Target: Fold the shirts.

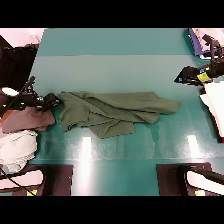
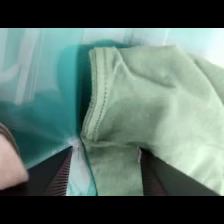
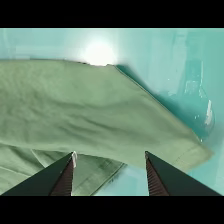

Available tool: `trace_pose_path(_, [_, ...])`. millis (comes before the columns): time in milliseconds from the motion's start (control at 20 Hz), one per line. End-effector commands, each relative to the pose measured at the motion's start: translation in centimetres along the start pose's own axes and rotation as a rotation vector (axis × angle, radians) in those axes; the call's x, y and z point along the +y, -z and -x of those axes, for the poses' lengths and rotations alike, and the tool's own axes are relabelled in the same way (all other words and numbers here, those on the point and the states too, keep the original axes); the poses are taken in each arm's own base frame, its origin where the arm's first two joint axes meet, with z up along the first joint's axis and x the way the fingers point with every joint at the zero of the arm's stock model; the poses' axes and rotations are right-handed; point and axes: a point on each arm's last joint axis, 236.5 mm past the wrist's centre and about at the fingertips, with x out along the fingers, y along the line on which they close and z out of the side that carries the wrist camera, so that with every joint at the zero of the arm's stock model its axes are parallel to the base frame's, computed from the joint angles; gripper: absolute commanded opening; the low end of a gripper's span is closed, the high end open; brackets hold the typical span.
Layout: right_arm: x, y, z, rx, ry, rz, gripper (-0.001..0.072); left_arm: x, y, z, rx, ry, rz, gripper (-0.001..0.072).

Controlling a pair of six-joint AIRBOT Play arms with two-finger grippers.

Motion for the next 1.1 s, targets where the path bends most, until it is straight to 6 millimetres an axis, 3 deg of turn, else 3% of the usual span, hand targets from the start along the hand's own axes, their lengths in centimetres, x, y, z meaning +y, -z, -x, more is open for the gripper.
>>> trace_pose_path(0, [0.2, 0.2, 0.0, 0.008, -0.002, 0.005, 0.0503, -0.7, -0.8, -0.5, -0.039, 0.007, -0.002, 0.0499])
trace_pose_path(50, [0.2, 0.4, 0.0, 0.015, -0.003, 0.005, 0.0503, -0.8, -1.0, -0.5, -0.045, 0.012, 0.004, 0.0440])
trace_pose_path(100, [0.3, 0.6, 0.0, 0.025, -0.003, 0.005, 0.0503, -1.0, -1.1, -0.5, -0.050, 0.020, 0.010, 0.0287])
trace_pose_path(150, [0.3, 0.8, 0.0, 0.034, -0.004, 0.005, 0.0503, -1.2, -1.3, -0.5, -0.058, 0.028, 0.018, 0.0228])
trace_pose_path(250, [0.3, 0.9, 0.0, 0.036, -0.004, 0.005, 0.0503, -1.3, -1.4, -0.5, -0.061, 0.032, 0.022, 0.0227])
trace_pose_path(300, [0.3, 0.9, 0.0, 0.037, -0.004, 0.005, 0.0503, -1.3, -1.4, -0.5, -0.061, 0.032, 0.023, 0.0165])
trace_pose_path(350, [0.3, 0.9, 0.0, 0.037, -0.004, 0.005, 0.0503, -1.3, -1.3, -0.5, -0.059, 0.033, 0.013, 0.0024])
trace_pose_path(500, [0.3, 1.6, 0.0, 0.067, -0.005, 0.005, 0.0501, -2.0, -0.8, -0.1, -0.038, 0.049, 0.000, 0.0025])
trace_pose_path(550, [0.2, 2.2, 0.1, 0.092, -0.005, 0.004, 0.0454, -2.6, -1.0, 0.7, -0.039, 0.056, -0.032, 0.0024])
trace_pose_path(650, [-0.1, 4.2, -0.4, 0.142, -0.007, -0.006, 0.0439, -4.3, -1.7, 3.3, -0.073, 0.061, -0.103, 0.0024])
trace_pose_path(800, [-1.0, 9.2, -2.3, 0.213, -0.002, -0.047, 0.0442, -7.8, -2.0, 8.0, -0.134, 0.090, -0.249, 0.0025])
trace_pose_path(900, [-1.4, 12.9, -3.8, 0.247, -0.008, -0.080, 0.0516, -9.5, -1.3, 10.2, -0.153, 0.107, -0.302, 0.0025])
trace_pose_path(950, [-0.7, 14.8, -4.6, 0.267, -0.049, -0.109, 0.0588, -9.9, -1.0, 10.8, -0.155, 0.113, -0.315, 0.0026])
trace_pose_path(1050, [1.3, 17.4, -6.0, 0.271, -0.142, -0.165, 0.0589, -10.2, -0.4, 11.1, -0.141, 0.120, -0.320, 0.0026])
